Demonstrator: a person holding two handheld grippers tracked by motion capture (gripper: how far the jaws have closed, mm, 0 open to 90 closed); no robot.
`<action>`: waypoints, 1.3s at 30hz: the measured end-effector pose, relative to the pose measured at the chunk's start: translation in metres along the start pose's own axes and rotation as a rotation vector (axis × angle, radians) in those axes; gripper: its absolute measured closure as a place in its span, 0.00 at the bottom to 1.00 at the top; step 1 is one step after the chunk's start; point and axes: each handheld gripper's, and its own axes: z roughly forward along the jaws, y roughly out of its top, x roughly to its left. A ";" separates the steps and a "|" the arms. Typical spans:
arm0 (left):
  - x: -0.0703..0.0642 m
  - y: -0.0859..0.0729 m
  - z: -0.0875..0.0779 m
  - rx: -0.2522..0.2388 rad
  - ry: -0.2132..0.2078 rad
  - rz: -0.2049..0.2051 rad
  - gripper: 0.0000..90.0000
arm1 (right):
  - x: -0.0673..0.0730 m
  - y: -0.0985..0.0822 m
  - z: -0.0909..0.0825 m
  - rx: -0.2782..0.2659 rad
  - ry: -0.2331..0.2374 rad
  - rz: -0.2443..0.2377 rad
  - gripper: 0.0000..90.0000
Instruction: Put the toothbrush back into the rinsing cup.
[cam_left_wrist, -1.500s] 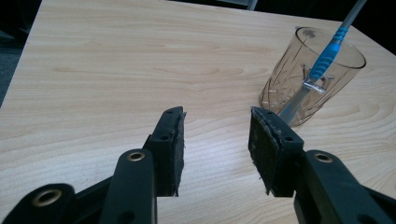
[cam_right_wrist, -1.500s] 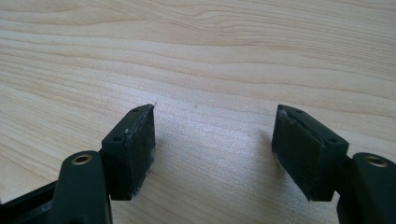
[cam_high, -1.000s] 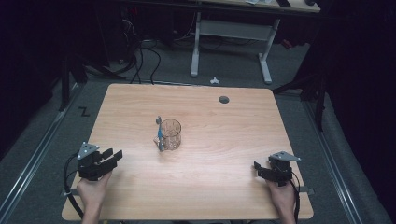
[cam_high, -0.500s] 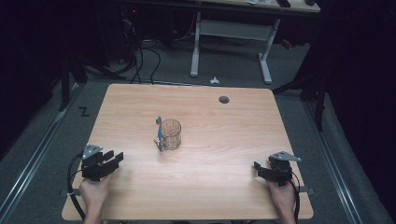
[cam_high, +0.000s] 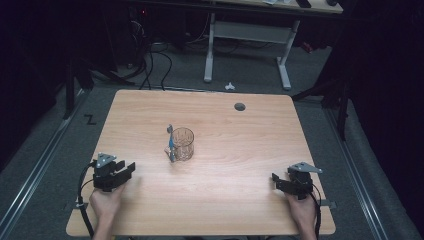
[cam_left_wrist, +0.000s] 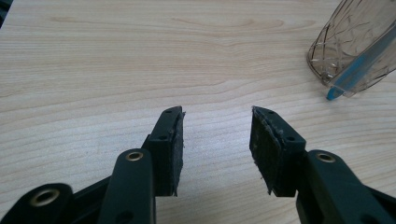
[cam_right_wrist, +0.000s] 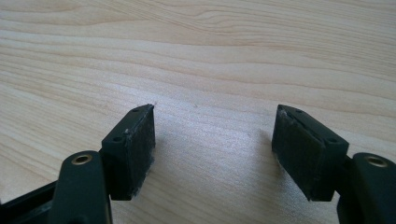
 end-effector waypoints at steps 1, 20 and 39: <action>0.000 0.000 0.001 0.002 0.002 0.000 0.61 | 0.000 0.000 0.000 0.000 0.000 0.000 0.34; 0.000 -0.004 0.016 -0.005 0.076 0.000 0.58 | 0.000 0.000 0.000 0.000 0.000 0.000 0.34; -0.004 -0.010 0.030 0.028 0.121 0.037 0.55 | 0.000 0.000 0.000 0.000 0.000 0.000 0.34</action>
